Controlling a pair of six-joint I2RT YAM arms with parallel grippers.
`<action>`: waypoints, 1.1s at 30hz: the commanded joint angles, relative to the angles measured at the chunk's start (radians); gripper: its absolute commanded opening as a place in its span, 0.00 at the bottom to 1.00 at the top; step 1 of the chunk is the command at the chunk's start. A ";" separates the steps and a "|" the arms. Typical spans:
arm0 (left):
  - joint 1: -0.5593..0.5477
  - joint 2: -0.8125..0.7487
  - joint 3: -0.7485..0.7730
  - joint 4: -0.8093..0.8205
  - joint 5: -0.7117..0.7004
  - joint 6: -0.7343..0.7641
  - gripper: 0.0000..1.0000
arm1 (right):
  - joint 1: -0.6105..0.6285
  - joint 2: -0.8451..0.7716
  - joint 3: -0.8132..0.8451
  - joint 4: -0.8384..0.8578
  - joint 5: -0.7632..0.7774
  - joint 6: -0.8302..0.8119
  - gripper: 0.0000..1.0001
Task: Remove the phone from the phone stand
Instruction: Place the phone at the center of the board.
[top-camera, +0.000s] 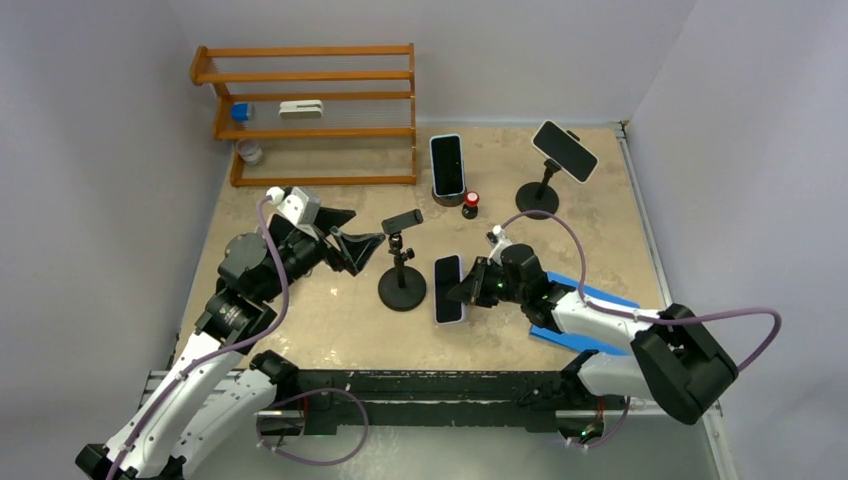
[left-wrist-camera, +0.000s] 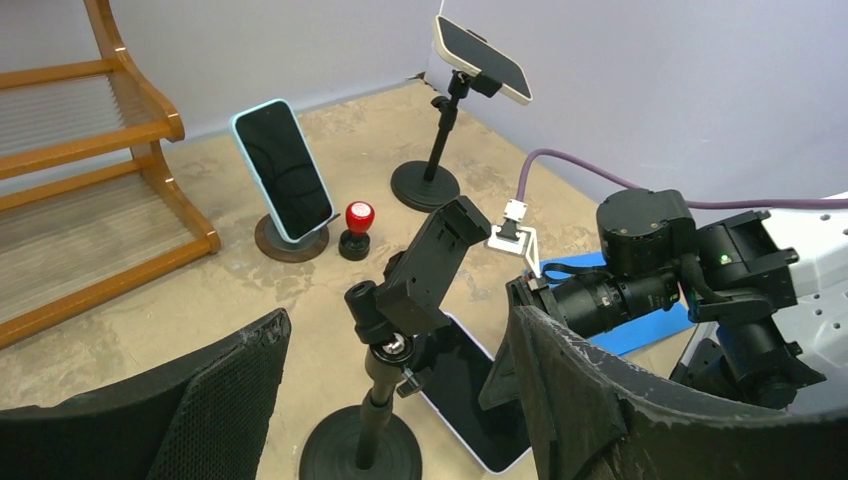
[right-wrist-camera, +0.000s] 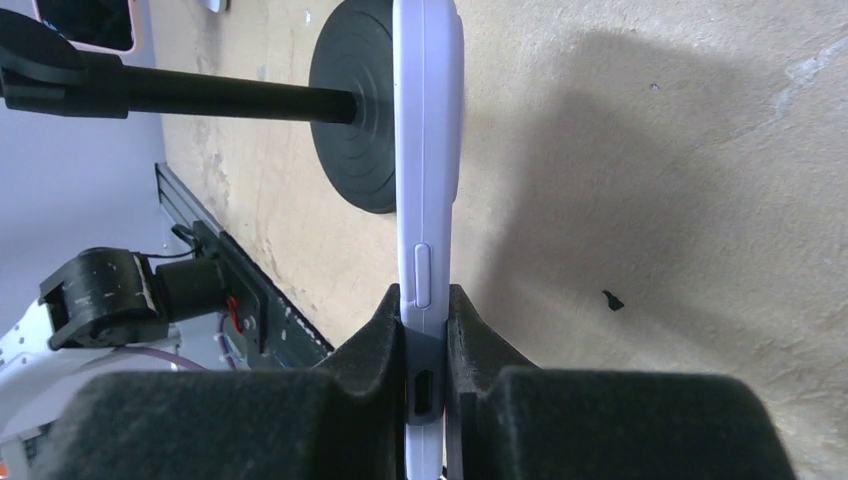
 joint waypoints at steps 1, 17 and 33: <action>0.000 -0.014 -0.002 0.018 0.016 0.001 0.78 | -0.006 0.017 -0.001 0.167 -0.050 0.062 0.00; -0.003 -0.010 -0.001 0.017 0.028 -0.003 0.78 | -0.006 0.150 -0.041 0.249 -0.038 0.099 0.00; -0.006 -0.003 -0.002 0.013 0.021 0.001 0.78 | -0.006 0.188 -0.052 0.226 0.006 0.076 0.44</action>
